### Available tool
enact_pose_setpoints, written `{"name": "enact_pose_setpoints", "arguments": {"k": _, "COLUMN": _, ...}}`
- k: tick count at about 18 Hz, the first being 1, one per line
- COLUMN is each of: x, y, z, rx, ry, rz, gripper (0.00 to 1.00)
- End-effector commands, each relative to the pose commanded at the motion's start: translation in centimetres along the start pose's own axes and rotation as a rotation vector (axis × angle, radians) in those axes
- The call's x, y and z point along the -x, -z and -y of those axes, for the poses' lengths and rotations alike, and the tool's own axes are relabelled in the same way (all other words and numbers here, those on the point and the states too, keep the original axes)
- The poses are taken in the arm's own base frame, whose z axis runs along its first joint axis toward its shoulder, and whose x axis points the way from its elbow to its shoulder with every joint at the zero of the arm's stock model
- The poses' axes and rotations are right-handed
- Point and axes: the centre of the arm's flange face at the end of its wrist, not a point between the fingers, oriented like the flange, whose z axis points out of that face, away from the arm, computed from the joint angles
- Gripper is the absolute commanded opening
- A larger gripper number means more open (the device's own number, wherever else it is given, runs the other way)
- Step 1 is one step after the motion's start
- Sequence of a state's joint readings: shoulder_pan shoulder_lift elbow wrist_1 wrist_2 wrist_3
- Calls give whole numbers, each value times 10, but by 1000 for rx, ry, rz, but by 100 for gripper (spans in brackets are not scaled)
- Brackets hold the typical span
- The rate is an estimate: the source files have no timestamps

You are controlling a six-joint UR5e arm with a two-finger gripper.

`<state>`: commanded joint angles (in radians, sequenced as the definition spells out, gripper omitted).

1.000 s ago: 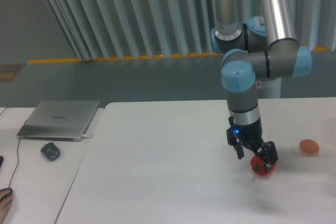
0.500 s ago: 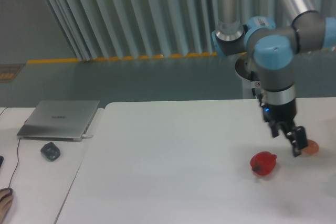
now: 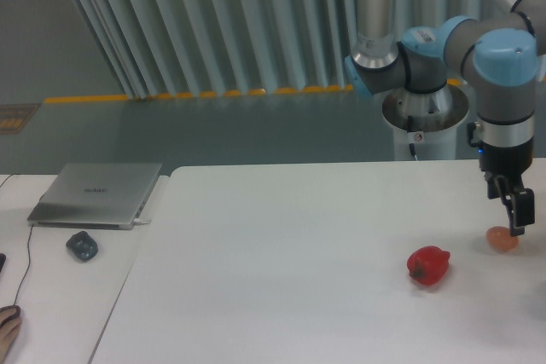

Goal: Place the red pepper on the table
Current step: 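Open the gripper and lift it away from the pepper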

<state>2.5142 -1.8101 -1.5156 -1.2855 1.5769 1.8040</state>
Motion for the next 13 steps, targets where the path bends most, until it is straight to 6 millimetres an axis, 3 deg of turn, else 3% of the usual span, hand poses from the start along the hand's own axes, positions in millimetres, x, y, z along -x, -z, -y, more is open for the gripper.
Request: {"name": "enact_pose_setpoints", "arguments": {"k": 13, "x": -2, "y": -5, "z": -1, "rx": -6, "ry": 1, "rz": -19, "gripper": 100}}
